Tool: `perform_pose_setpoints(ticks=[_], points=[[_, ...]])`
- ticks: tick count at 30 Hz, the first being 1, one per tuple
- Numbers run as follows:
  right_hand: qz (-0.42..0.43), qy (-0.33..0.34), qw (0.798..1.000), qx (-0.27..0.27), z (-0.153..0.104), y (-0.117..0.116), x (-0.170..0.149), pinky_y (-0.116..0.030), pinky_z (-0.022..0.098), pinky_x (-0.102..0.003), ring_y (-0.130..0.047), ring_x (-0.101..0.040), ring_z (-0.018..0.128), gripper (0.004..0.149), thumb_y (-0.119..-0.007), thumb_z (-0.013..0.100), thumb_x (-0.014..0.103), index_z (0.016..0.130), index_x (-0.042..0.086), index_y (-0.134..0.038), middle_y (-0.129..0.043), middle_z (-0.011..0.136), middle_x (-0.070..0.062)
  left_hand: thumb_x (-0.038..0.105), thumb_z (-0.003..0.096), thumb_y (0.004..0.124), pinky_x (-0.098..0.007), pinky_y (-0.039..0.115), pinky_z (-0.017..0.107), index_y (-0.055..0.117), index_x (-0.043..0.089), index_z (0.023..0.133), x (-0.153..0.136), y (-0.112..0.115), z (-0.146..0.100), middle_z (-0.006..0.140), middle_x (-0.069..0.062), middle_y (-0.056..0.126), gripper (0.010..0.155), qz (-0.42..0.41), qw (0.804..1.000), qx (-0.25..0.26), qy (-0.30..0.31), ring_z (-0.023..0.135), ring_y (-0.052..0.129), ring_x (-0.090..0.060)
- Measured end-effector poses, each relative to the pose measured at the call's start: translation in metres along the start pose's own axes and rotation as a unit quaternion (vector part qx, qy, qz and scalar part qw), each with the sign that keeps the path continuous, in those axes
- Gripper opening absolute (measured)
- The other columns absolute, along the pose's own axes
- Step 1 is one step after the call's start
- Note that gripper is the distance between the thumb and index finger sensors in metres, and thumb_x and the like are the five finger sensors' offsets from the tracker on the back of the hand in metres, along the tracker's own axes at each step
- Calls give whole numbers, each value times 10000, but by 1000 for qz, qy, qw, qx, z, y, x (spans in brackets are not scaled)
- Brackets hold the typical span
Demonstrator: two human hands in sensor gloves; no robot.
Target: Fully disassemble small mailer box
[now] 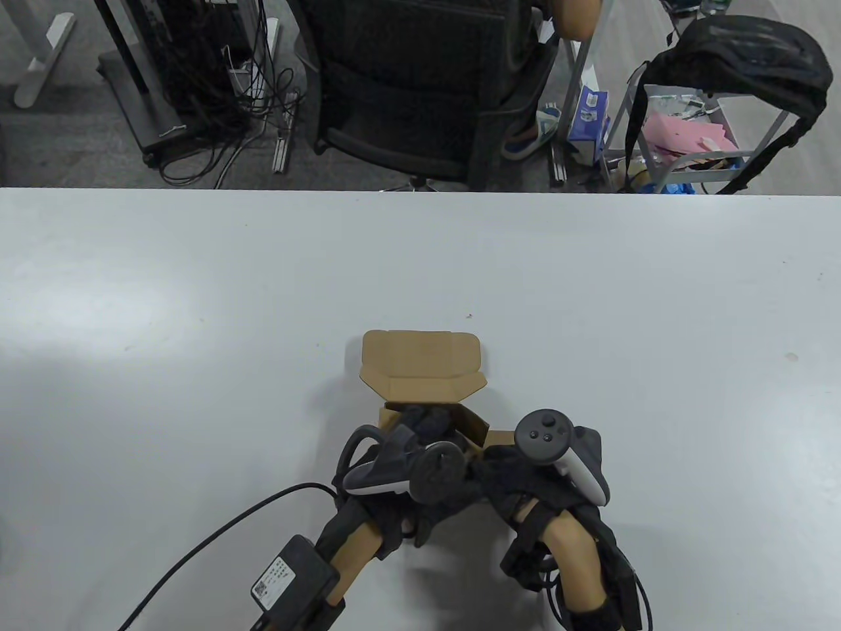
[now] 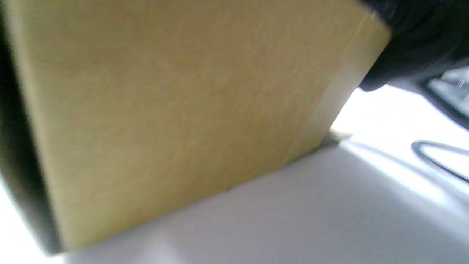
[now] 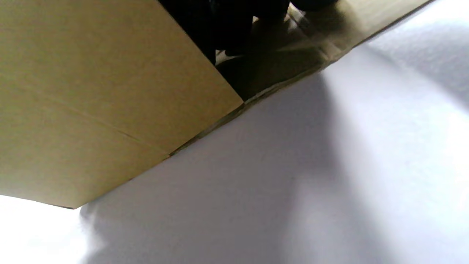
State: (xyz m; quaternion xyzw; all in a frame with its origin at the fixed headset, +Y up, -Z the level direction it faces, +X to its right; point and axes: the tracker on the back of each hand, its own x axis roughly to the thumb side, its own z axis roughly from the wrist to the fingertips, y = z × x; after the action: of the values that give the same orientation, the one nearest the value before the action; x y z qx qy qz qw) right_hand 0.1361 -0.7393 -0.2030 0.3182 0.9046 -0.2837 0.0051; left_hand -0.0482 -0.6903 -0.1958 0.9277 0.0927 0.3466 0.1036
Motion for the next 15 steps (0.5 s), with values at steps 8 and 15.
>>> perform_pose_setpoints(ticks=[8, 15], points=[[10, 5, 1000, 7, 0, 1, -1, -400, 691, -468, -367, -251, 959, 629, -614, 390, 564, 857, 171, -763, -539, 1005, 2, 662, 427, 547, -652, 368, 772, 965, 133, 711, -22, -24, -40, 1014, -27, 816, 731, -44, 995, 94, 4, 1062, 558, -390], [10, 14, 1000, 6, 1, 2, 0, -412, 690, -502, -380, -296, 963, 635, -655, 389, 545, 862, 135, -761, -550, 1016, -41, 637, 441, 575, -659, 396, 757, 1023, 64, 572, -52, -28, -71, 856, -83, 957, 739, -56, 990, 120, -46, 1002, 670, -403]])
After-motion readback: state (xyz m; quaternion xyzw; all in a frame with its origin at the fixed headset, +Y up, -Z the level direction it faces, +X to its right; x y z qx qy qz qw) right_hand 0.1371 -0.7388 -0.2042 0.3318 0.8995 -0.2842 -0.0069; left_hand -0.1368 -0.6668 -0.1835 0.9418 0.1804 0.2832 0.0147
